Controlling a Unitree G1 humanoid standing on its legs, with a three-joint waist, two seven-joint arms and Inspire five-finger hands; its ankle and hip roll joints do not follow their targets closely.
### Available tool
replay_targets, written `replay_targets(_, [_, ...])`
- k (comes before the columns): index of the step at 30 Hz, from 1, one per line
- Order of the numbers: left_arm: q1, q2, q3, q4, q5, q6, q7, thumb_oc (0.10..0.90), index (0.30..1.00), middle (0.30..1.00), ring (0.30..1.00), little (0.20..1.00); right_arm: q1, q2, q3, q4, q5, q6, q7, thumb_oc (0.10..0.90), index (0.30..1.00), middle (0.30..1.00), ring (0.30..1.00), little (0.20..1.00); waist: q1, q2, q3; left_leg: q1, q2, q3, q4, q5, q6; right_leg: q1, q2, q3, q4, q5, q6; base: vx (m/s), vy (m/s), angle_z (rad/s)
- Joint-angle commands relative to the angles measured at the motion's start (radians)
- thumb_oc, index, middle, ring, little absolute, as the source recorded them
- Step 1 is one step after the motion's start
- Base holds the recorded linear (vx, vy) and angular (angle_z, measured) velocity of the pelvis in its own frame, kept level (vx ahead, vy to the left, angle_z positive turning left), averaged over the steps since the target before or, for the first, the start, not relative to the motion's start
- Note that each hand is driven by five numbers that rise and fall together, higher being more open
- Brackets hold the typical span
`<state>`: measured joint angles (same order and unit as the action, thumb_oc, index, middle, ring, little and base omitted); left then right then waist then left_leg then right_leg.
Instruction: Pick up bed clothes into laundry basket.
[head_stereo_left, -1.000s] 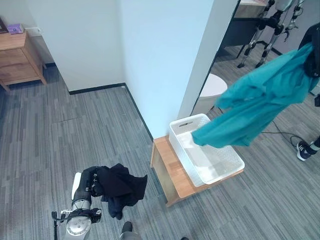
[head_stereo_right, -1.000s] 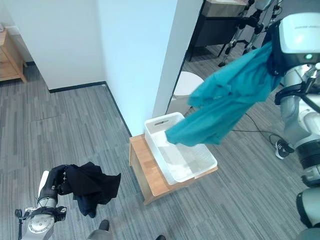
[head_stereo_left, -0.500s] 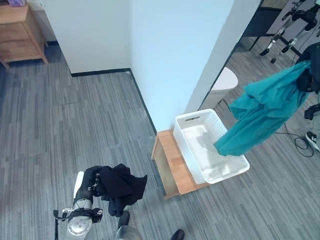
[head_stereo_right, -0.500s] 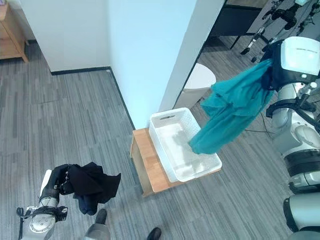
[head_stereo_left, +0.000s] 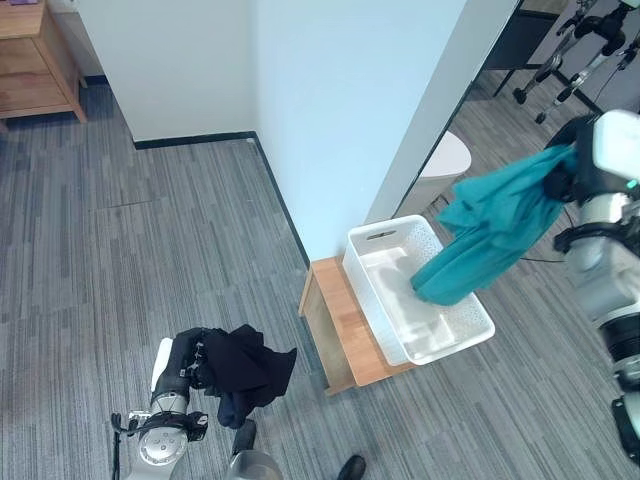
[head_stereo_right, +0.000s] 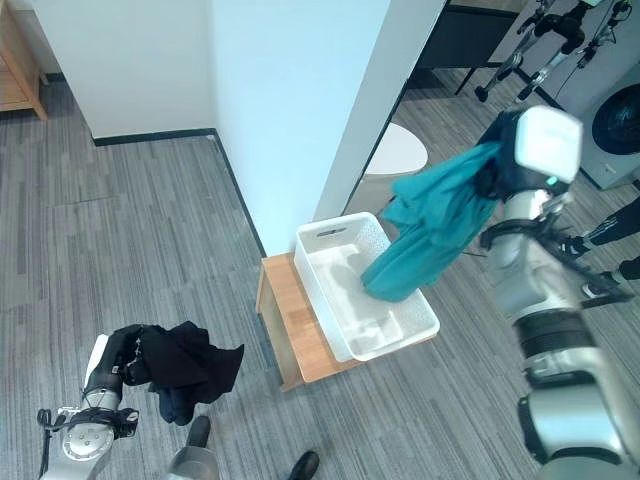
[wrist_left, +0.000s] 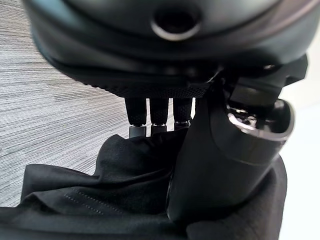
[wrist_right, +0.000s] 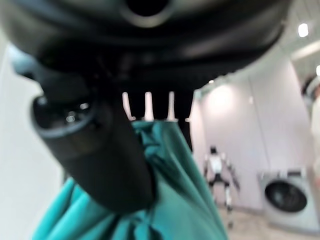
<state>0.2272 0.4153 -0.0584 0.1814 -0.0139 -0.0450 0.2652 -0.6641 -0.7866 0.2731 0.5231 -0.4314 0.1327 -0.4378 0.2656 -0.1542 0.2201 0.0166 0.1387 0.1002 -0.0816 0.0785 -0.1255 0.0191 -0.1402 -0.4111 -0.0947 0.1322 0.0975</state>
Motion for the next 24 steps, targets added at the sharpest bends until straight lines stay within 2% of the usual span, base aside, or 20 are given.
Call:
replay_targets(1, [-0.096,0.05,-0.033,-0.11,0.034,-0.116,-0.001,0.4,0.3,0.3,0.3,0.3,-0.168,-0.094,0.015,-0.038,-0.073,-0.012,-0.049,0.4,0.3,0.3,0.3,0.3,0.048,-0.026,-0.017,-0.03,-0.02,-0.007,-0.006,-0.059,0.017,0.119,-0.058,-0.039,0.007,-0.143,0.079,0.0,0.0,0.0])
replay_targets(8, [-0.114,0.06,-0.048,-0.112,0.021,-0.116,0.007,0.4,0.3,0.3,0.3,0.3,-0.219,-0.047,0.072,0.034,-0.052,-0.012,-0.046,0.4,0.3,0.3,0.3,0.3,0.066,-0.033,0.006,-0.05,-0.022,-0.019,-0.006,-0.051,0.016,0.108,-0.058,-0.049,0.007,-0.138,0.079,-0.02,-0.005,0.08])
replay_targets(13, [-0.13,0.064,-0.052,-0.094,0.017,-0.114,0.027,0.4,0.3,0.3,0.3,0.3,-0.138,0.056,0.016,0.125,0.052,-0.012,-0.062,0.4,0.3,0.3,0.3,0.3,0.073,-0.002,0.051,-0.101,-0.03,-0.039,-0.006,-0.036,0.018,0.072,-0.067,-0.065,0.007,-0.126,0.079,-0.06,0.011,0.16])
replay_targets(16, [-0.146,0.06,-0.061,-0.079,0.015,-0.113,0.033,0.4,0.3,0.3,0.3,0.3,-0.116,0.131,0.023,0.154,0.059,-0.005,-0.06,0.4,0.3,0.3,0.3,0.3,0.068,0.023,0.077,-0.13,-0.029,-0.034,-0.006,-0.024,0.016,0.04,-0.074,-0.06,0.007,-0.118,0.077,-0.09,0.035,0.04])
replay_targets(24, [-0.189,0.047,-0.082,-0.068,0.018,-0.117,0.052,0.4,0.3,0.3,0.3,0.3,-0.077,0.207,0.024,0.204,0.088,-0.009,-0.072,0.4,0.3,0.3,0.3,0.3,0.052,0.056,0.1,-0.165,-0.035,-0.042,-0.006,-0.012,0.013,0.012,-0.084,-0.068,0.007,-0.108,0.077,-0.03,0.013,0.0])
